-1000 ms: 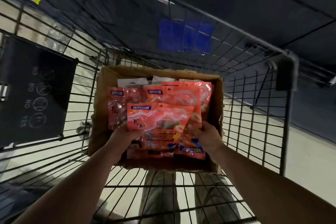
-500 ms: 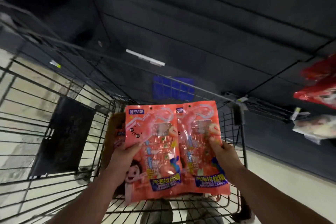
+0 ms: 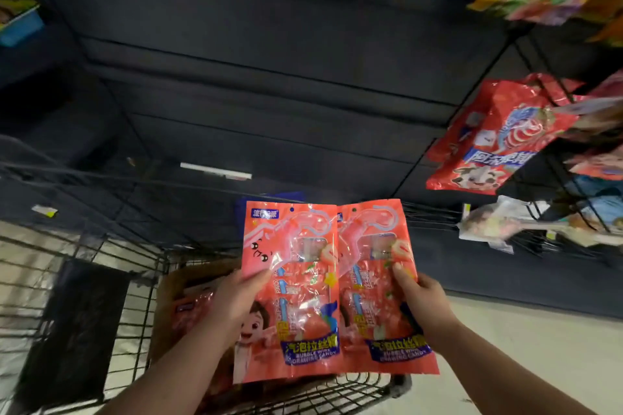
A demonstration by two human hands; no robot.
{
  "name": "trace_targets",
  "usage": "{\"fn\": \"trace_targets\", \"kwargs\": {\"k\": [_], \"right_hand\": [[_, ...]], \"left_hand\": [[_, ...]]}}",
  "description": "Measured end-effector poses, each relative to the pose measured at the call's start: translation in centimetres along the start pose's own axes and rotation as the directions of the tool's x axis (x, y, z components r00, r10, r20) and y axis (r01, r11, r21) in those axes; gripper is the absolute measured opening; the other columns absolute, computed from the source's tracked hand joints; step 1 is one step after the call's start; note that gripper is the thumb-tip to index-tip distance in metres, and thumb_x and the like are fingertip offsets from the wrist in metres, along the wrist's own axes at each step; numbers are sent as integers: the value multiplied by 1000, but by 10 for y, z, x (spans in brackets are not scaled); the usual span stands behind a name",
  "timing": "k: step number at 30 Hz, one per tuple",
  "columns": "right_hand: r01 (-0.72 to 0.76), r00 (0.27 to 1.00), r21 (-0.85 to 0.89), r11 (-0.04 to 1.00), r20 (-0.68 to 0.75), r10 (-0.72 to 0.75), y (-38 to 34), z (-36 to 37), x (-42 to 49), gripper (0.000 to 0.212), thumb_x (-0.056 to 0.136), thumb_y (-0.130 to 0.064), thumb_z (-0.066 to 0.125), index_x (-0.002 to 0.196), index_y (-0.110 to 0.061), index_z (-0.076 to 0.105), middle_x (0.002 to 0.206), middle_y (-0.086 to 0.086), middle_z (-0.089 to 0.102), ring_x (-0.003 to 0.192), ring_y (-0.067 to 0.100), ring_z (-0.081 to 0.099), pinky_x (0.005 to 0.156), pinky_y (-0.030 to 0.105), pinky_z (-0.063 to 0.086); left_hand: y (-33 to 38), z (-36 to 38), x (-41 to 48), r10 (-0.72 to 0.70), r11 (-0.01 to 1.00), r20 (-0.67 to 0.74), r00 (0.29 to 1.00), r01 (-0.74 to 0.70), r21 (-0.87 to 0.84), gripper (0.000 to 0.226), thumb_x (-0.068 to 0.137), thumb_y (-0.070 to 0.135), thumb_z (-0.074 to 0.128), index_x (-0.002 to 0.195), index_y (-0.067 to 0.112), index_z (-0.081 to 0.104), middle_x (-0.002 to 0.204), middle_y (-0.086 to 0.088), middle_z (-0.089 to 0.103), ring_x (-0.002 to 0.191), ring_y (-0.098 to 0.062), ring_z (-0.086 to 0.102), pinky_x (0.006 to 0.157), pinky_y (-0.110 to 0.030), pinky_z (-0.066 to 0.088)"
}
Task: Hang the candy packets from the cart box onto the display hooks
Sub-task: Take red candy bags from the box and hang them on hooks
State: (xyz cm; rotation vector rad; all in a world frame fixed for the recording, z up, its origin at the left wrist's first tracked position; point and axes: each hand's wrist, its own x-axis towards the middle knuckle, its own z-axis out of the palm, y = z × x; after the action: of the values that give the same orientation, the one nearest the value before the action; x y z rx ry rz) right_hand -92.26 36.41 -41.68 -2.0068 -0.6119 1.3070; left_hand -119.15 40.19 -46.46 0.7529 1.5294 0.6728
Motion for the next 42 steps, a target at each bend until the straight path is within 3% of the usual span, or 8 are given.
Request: {"fn": "trace_targets", "kwargs": {"k": [4,9,13,19,23,32,35,42], "right_hand": [[18,998,87,996,-59,-13,3,-40,-13,30,93,-36,56,93,-7,62,85,10,71,75,25,68,60,31,51],[45,991,172,984,-132,-22,22,-101,-29,28,93,-37,57,92,-9,63,87,10,71,78,26,68,62,33,52],[83,980,223,971,-197,-39,44,-165,-45,26,93,-35,56,90,-10,63,85,8,70,76,23,67,58,31,51],[94,967,308,947,-256,-13,87,-270,-66,34,93,-38,56,97,-6,65,85,14,74,78,31,71,65,36,56],[114,963,365,924,-271,-11,110,-333,-78,36,93,-38,56,94,-3,65,80,15,75,75,34,72,70,41,58],[216,927,412,885,-372,-53,142,-435,-94,34,93,-32,57,86,0,65,68,12,73,57,25,71,53,29,53],[228,926,415,881,-372,-64,141,-450,-93,34,93,-31,58,84,1,66,72,17,73,61,29,71,61,36,57],[288,906,382,878,-407,-120,127,-470,-76,30,93,-31,58,90,-3,67,78,14,75,73,31,73,73,46,59]], "left_hand": [[25,38,-16,46,996,73,996,-51,66,18,91,23,64,107,15,69,97,-4,74,93,-24,69,93,-41,51],[44,99,-45,117,985,166,979,-136,105,5,92,25,62,96,23,63,93,3,70,91,-18,65,84,-35,51],[39,159,-77,106,986,205,973,-129,101,4,90,26,64,94,26,65,97,0,72,94,-24,67,94,-43,50],[27,259,-132,109,985,215,970,-134,105,5,87,24,68,87,21,64,89,-2,70,88,-23,65,82,-33,47],[25,324,-171,115,987,256,960,-140,84,4,89,15,66,87,12,66,71,-2,72,71,-20,68,60,-27,45],[17,422,-220,128,984,320,939,-161,77,13,85,15,70,96,6,71,82,-13,76,81,-32,71,80,-42,56],[20,435,-227,102,986,332,938,-140,94,15,87,20,69,97,10,70,86,-12,76,87,-34,71,92,-51,52],[43,457,-217,117,980,386,915,-169,104,20,87,25,69,100,10,68,88,-13,76,88,-35,72,92,-53,52]]}}
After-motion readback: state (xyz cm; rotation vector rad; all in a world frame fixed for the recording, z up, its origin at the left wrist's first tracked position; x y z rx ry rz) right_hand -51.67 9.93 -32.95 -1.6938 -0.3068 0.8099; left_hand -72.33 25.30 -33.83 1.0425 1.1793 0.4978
